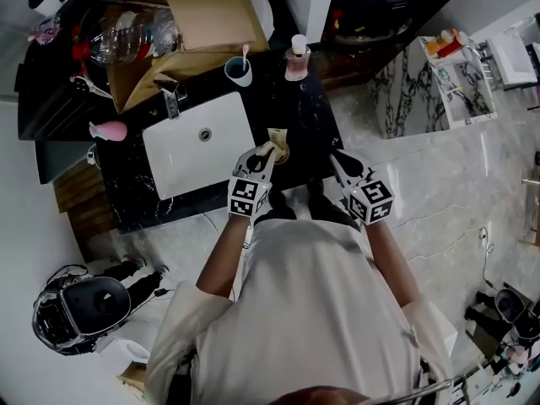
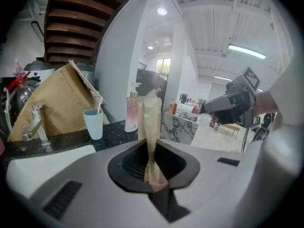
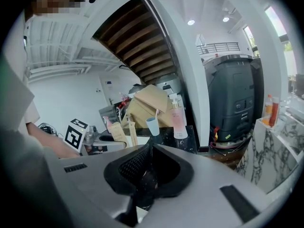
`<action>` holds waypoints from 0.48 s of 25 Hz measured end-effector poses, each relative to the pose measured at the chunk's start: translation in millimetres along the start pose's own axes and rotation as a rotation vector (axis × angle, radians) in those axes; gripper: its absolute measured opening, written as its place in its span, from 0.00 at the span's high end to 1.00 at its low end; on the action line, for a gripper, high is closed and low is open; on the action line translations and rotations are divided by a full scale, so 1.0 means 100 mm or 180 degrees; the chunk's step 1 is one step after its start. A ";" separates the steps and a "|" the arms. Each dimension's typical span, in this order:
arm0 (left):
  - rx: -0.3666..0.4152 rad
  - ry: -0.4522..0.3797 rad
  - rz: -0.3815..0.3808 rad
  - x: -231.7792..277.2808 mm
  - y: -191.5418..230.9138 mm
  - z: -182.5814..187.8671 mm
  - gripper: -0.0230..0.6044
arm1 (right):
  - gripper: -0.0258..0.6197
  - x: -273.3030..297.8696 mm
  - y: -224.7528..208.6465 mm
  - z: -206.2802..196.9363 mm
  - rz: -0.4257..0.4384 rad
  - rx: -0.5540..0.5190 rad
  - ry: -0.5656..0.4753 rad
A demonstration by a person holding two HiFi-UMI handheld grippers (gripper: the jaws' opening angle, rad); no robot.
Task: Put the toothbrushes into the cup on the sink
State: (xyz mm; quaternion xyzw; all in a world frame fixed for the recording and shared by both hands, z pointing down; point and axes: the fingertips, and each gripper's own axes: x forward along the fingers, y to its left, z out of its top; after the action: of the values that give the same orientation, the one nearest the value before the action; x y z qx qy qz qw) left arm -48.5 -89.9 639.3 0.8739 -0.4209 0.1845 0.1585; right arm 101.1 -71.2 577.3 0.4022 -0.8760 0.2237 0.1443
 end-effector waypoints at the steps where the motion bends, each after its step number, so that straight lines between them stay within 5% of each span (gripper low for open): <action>1: 0.0011 0.0020 0.0002 0.01 0.00 -0.03 0.89 | 0.90 0.00 0.00 -0.01 -0.0007 0.0005 0.0000; 12: 0.0017 0.0140 0.0021 0.10 0.00 -0.18 0.88 | 0.90 -0.06 -0.01 -0.08 -0.0043 0.0026 0.0039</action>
State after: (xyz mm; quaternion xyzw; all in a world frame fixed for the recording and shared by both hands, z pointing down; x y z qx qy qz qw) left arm -46.3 -88.5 659.8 0.8686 -0.4197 0.2054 0.1648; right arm 106.5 -63.9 581.9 0.4073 -0.8714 0.2288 0.1495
